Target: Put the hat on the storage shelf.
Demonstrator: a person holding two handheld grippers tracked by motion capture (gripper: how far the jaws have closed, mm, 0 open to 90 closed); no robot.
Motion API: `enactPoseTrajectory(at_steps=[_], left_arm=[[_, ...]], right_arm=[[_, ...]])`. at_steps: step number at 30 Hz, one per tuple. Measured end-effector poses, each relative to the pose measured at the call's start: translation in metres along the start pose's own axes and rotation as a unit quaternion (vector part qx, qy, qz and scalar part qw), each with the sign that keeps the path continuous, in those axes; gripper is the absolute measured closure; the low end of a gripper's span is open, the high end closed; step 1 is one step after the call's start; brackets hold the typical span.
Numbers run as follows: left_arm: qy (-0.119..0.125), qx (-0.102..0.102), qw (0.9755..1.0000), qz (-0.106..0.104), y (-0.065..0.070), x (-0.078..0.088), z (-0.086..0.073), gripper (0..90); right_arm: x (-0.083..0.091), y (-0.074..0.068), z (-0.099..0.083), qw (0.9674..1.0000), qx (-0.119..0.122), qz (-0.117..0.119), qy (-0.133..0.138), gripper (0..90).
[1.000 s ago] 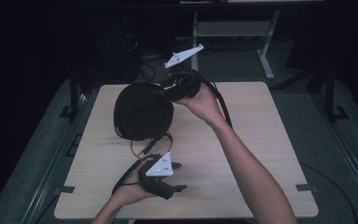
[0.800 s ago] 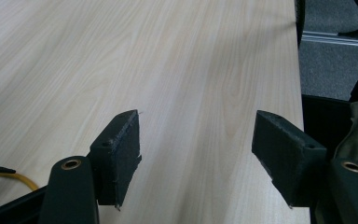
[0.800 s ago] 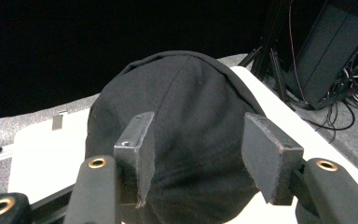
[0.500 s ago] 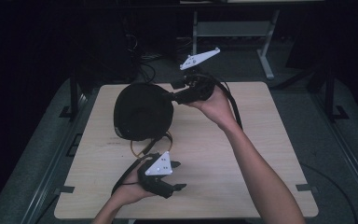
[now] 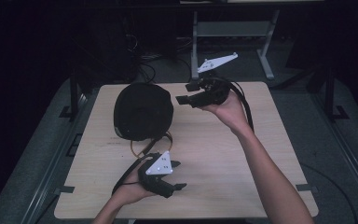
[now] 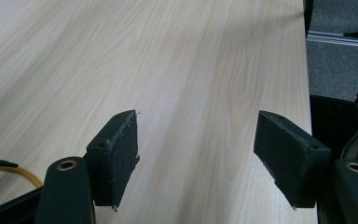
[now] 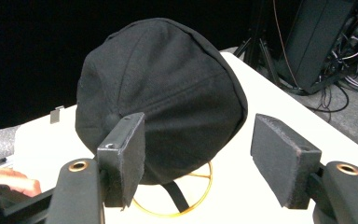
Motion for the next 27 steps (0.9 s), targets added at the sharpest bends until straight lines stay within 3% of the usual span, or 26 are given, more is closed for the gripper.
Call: enactPoseTrajectory(at_steps=[27], left_arm=[[-0.008, 0.004, 0.9999, 0.009, -0.005, -0.004, -0.004, 27.7]], right_arm=[[0.053, 0.010, -0.055, 0.9990, -0.031, -0.031, -0.005, 26.5]])
Point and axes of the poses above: each handheld gripper's, and its own axes: x roughly backward along the jaws, z roughly out of its top, y roughly to its right, the point moved 8 cm from there along -x, roughly forward along the jaws, and after that the axes turned 15 degrees about x, right-handed, at the moved point
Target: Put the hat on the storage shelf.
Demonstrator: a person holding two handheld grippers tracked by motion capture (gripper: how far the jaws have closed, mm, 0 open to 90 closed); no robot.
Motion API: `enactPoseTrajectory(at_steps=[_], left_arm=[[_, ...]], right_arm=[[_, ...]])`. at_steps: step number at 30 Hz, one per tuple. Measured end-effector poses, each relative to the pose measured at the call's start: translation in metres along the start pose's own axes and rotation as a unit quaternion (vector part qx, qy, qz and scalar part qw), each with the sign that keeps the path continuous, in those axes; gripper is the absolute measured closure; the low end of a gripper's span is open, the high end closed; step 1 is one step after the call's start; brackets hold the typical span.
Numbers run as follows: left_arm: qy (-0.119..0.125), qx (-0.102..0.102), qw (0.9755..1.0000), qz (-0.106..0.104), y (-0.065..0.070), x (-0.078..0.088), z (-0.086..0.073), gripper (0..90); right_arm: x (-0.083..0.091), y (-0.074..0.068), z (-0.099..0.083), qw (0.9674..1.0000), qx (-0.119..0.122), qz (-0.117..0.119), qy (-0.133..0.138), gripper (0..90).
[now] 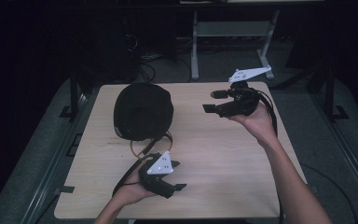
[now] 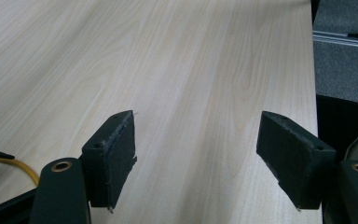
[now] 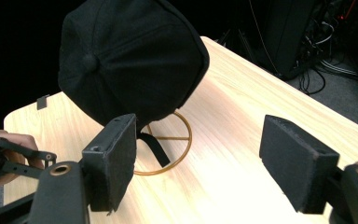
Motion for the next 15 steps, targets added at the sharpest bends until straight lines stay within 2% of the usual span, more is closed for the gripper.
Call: enactPoseTrajectory(at_steps=[15], left_arm=[[-0.006, 0.006, 1.0000, 0.001, -0.002, -0.003, -0.003, 24.9]], right_arm=[[0.021, 0.003, -0.032, 0.9998, -0.017, -0.010, -0.008, 22.5]])
Point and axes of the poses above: each handheld gripper's, and its own axes: x roughly backward along the jaws, z roughly out of its top, y roughly to its right, the point moved 8 cm from there along -x, roughly forward along the jaws, and after that the axes turned 15 degrees about x, right-handed, at the moved point
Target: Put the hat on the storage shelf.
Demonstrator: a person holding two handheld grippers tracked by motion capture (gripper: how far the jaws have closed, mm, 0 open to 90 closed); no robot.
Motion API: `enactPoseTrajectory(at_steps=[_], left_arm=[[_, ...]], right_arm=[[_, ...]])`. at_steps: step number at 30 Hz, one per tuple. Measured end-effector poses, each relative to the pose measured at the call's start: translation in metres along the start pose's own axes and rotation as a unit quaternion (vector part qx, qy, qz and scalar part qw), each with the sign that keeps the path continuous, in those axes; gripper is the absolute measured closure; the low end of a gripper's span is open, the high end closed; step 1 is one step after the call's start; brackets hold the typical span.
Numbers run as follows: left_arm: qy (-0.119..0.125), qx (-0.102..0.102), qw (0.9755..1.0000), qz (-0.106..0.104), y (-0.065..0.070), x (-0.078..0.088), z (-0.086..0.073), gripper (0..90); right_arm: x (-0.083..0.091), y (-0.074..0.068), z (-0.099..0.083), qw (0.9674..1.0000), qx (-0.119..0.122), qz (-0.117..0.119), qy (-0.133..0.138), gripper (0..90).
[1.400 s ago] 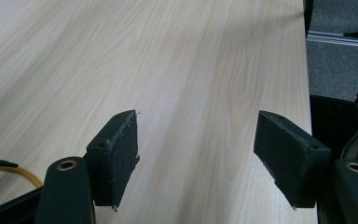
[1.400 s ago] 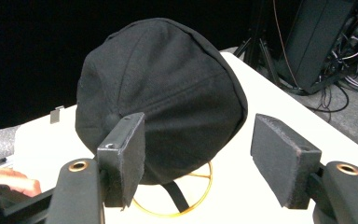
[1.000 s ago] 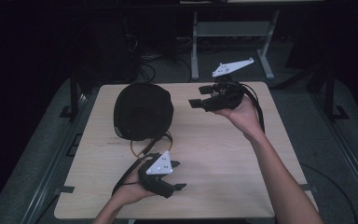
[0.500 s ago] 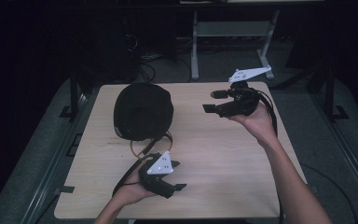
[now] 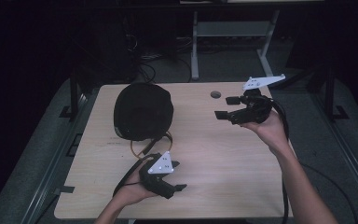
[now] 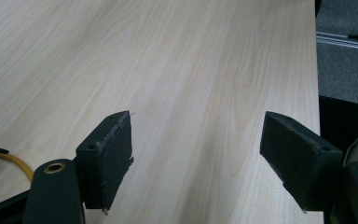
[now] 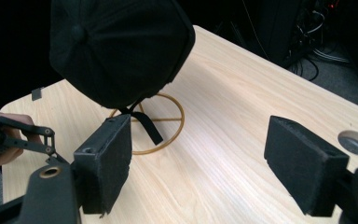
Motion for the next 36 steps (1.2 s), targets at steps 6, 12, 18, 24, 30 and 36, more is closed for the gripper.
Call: enactPoseTrajectory(at_steps=[6, 12, 18, 24, 30, 36], left_arm=[[-0.002, 0.004, 1.0000, 0.000, 0.001, -0.001, -0.001, 24.1], [0.000, 0.007, 1.0000, 0.000, 0.000, -0.002, -0.002, 23.3], [0.000, 0.009, 1.0000, 0.001, 0.000, -0.003, -0.002, 22.9], [0.000, 0.011, 0.9999, 0.002, -0.001, -0.003, -0.003, 22.7], [0.002, 0.012, 0.9999, 0.002, -0.001, -0.004, -0.003, 22.7], [0.001, 0.012, 0.9999, 0.002, -0.002, -0.004, -0.004, 22.7]], right_arm=[[0.006, 0.000, -0.013, 0.9999, -0.008, -0.006, -0.004, 20.2], [0.012, 0.000, -0.025, 0.9998, -0.013, -0.011, -0.008, 18.7], [0.016, -0.001, -0.036, 0.9997, -0.016, -0.014, -0.012, 17.9], [0.021, -0.002, -0.047, 0.9995, -0.023, -0.018, -0.012, 17.3], [0.026, -0.003, -0.059, 0.9993, -0.029, -0.020, -0.015, 17.1], [0.031, -0.004, -0.071, 0.9989, -0.037, -0.025, -0.017, 17.0]])
Point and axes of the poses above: each handheld gripper's, and its own axes: x roughly backward along the jaws, z roughly out of its top, y roughly to its right, the point moved 8 cm from there along -x, roughly forward along the jaws, and after that the axes turned 15 degrees about x, right-handed, at the moved point
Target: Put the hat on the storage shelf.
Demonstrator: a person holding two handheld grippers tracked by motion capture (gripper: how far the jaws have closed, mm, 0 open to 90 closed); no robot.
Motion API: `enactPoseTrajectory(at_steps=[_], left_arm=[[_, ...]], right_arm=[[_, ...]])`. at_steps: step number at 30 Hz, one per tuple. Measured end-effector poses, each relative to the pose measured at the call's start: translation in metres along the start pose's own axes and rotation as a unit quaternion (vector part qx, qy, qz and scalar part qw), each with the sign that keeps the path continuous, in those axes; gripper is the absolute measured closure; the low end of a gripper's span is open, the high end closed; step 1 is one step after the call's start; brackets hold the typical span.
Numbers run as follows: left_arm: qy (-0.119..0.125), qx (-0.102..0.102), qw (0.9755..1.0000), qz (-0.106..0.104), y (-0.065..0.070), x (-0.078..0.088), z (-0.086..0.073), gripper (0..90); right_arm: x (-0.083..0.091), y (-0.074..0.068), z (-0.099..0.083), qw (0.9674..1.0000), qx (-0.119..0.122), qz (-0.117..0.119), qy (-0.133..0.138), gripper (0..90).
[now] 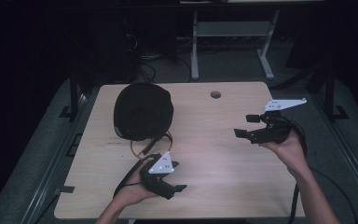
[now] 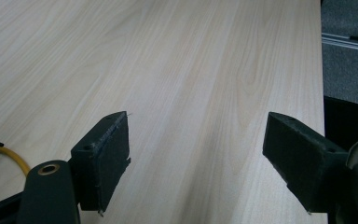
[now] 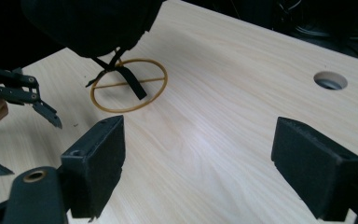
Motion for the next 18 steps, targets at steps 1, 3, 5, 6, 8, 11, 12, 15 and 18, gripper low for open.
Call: enactPoseTrajectory(at_steps=[1, 3, 5, 6, 8, 11, 12, 15, 18], left_arm=[[0.000, 0.000, 1.0000, 0.000, 0.000, 0.000, 0.000, 22.6], [0.000, 0.000, 1.0000, 0.001, 0.000, 0.000, 0.000, 22.6], [0.000, 0.001, 1.0000, 0.002, -0.001, 0.000, 0.000, 22.5], [0.000, 0.000, 1.0000, 0.002, -0.001, 0.000, 0.000, 22.5], [0.000, 0.001, 1.0000, 0.001, 0.000, 0.000, -0.001, 22.5], [-0.002, -0.001, 1.0000, 0.002, -0.001, 0.000, -0.001, 22.5], [-0.002, -0.001, 1.0000, 0.002, -0.001, 0.001, -0.001, 22.5], [-0.003, 0.002, 1.0000, 0.002, 0.000, 0.000, -0.002, 22.5], [-0.004, 0.003, 1.0000, 0.002, -0.001, 0.001, -0.003, 22.5]], right_arm=[[0.001, 0.000, -0.001, 1.0000, 0.000, -0.001, 0.001, 17.0], [0.002, 0.000, -0.006, 1.0000, -0.002, -0.001, 0.000, 17.1], [0.003, 0.000, -0.012, 1.0000, -0.005, -0.002, -0.004, 17.1], [0.003, 0.000, -0.015, 1.0000, -0.008, -0.002, -0.005, 17.1], [0.004, 0.000, -0.021, 0.9999, -0.011, -0.002, -0.008, 17.1], [0.004, 0.000, -0.028, 0.9998, -0.015, -0.003, -0.009, 17.1], [0.005, 0.000, -0.031, 0.9998, -0.016, -0.004, -0.010, 17.1], [0.005, -0.001, -0.036, 0.9998, -0.016, -0.005, -0.010, 17.1], [0.007, -0.002, -0.043, 0.9997, -0.019, -0.007, -0.012, 17.1]])
Point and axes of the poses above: each handheld gripper's, and its own axes: x roughly backward along the jaws, z roughly out of its top, y roughly to its right, the point moved 8 cm from there along -x, roughly forward along the jaws, and after that the axes turned 15 degrees about x, right-handed, at the moved point
